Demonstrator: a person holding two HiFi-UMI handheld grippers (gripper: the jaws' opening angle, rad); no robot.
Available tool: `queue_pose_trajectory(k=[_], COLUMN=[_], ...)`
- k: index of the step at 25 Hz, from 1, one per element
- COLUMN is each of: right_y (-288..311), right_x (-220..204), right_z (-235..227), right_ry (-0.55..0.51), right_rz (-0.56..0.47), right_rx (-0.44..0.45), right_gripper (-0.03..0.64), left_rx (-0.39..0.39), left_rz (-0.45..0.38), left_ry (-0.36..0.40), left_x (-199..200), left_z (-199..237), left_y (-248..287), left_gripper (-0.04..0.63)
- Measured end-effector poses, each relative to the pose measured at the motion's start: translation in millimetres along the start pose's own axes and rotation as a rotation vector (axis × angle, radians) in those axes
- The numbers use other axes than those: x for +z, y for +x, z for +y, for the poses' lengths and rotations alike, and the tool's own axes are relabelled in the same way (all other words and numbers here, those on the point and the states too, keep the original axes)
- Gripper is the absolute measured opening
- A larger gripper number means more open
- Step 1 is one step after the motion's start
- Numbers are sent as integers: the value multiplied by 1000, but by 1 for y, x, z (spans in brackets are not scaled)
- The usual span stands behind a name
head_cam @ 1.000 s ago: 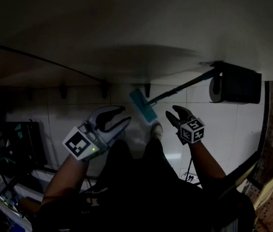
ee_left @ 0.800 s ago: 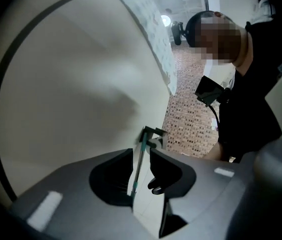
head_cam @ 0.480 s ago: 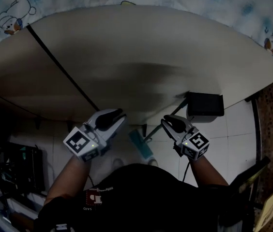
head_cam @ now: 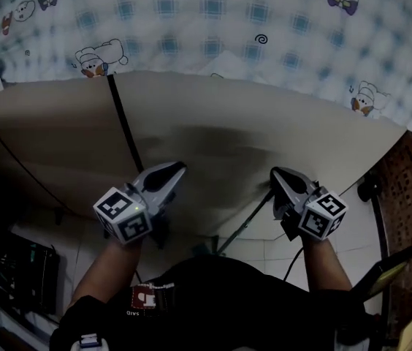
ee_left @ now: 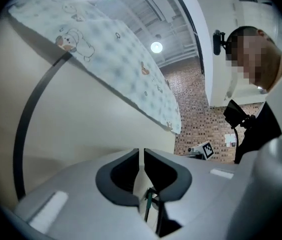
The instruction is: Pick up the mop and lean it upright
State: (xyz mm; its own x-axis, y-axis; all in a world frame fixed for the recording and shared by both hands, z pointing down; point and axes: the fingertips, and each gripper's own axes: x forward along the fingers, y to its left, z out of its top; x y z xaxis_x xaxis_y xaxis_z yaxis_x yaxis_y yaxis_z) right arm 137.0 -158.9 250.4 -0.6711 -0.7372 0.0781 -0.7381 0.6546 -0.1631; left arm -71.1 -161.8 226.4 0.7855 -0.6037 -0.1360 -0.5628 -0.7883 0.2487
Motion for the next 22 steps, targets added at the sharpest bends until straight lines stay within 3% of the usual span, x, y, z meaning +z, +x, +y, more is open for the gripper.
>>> queue_pose_trajectory(k=[7,13,22], right_y=[-11,-12,-8], right_x=[28,22,14], right_z=[18,22,12], right_ry=[48,0,-10], right_rz=[-23,12,40], right_rx=[47,22,28], right_gripper=[12,12,12], left_rx=[-22,-46,-16], left_rz=[-12,2,14], left_ry=[52,46,20], left_x=[30,30,23], left_z=[-17,-24,-23], left_y=[-8,-12,-12], left_gripper=[32,32,32])
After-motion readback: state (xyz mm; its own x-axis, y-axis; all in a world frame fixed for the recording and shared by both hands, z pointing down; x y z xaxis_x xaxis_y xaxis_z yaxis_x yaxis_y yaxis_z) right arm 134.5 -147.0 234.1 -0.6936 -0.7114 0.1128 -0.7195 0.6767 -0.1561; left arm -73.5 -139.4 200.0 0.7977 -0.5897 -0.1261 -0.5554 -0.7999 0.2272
